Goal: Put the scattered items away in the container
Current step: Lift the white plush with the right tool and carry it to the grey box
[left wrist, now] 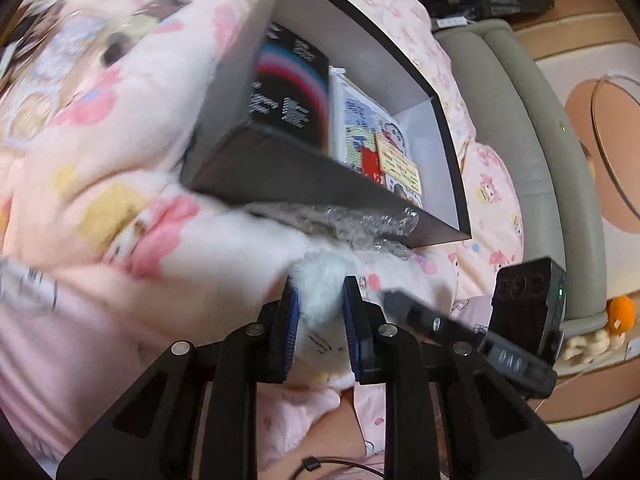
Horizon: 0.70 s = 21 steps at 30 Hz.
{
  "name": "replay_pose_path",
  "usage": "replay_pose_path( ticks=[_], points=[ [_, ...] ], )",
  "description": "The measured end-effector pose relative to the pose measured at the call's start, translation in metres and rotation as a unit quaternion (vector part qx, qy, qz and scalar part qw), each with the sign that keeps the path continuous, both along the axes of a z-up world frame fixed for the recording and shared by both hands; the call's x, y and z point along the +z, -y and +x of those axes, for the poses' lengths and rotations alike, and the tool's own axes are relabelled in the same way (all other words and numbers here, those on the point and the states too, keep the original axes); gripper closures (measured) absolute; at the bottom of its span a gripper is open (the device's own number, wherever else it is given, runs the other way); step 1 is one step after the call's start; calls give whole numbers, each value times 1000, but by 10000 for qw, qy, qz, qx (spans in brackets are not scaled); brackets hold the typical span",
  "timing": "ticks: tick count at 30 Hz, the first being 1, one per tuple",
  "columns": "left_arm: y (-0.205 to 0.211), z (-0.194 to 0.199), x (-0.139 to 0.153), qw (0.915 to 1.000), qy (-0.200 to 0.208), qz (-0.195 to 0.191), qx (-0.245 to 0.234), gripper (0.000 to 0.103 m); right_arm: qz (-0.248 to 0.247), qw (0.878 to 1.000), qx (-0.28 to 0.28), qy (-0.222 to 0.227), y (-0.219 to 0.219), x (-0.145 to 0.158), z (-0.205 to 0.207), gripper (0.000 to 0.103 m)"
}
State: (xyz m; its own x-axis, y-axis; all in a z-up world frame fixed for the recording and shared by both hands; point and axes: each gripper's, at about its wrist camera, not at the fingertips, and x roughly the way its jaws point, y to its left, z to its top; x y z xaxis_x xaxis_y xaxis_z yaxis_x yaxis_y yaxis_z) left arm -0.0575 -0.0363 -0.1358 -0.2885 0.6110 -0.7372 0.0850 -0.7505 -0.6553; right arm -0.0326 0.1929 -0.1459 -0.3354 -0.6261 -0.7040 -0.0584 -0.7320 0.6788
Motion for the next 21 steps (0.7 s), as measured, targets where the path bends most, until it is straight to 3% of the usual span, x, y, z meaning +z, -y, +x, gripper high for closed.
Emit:
replay_pose_path(
  ticks=[4, 7, 11, 16, 21],
  points=[
    [9, 6, 4, 9985, -6, -471, 269, 79, 56, 10000, 9, 70, 3, 3, 1, 77],
    [13, 4, 3, 9997, -13, -179, 190, 79, 87, 9998, 78, 130, 7, 4, 2, 72],
    [14, -6, 1, 9999, -131, 103, -7, 56, 54, 9996, 195, 201, 4, 3, 11, 72],
    [5, -18, -2, 9995, -214, 84, -229, 55, 336, 9990, 261, 104, 13, 6, 13, 72],
    [-7, -15, -14, 9991, 139, -32, -394, 55, 432, 9987, 272, 25, 15, 5, 11, 72]
  ],
)
